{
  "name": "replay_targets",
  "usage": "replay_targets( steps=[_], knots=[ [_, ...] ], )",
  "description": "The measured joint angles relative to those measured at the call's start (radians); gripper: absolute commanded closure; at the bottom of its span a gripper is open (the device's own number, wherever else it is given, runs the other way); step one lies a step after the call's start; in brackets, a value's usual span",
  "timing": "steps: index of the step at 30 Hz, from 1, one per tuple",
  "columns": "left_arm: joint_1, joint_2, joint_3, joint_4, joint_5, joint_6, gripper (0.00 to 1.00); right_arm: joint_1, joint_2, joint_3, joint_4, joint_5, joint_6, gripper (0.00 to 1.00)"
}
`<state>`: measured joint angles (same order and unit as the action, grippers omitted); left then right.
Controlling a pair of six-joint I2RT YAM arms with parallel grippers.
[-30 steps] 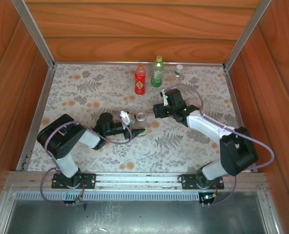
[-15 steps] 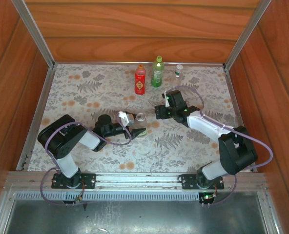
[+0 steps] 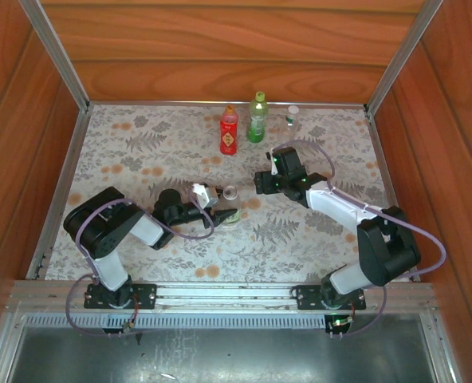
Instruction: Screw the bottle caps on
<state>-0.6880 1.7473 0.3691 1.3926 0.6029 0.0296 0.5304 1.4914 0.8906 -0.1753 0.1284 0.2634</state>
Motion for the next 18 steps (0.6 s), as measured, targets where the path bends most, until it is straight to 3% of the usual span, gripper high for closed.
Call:
replay_targets(
  steps=[18],
  knots=[
    [0.0, 0.0, -0.002, 0.004, 0.0, 0.0, 0.37, -0.041, 0.241, 0.09, -0.066, 0.0, 0.037, 0.4]
  ],
)
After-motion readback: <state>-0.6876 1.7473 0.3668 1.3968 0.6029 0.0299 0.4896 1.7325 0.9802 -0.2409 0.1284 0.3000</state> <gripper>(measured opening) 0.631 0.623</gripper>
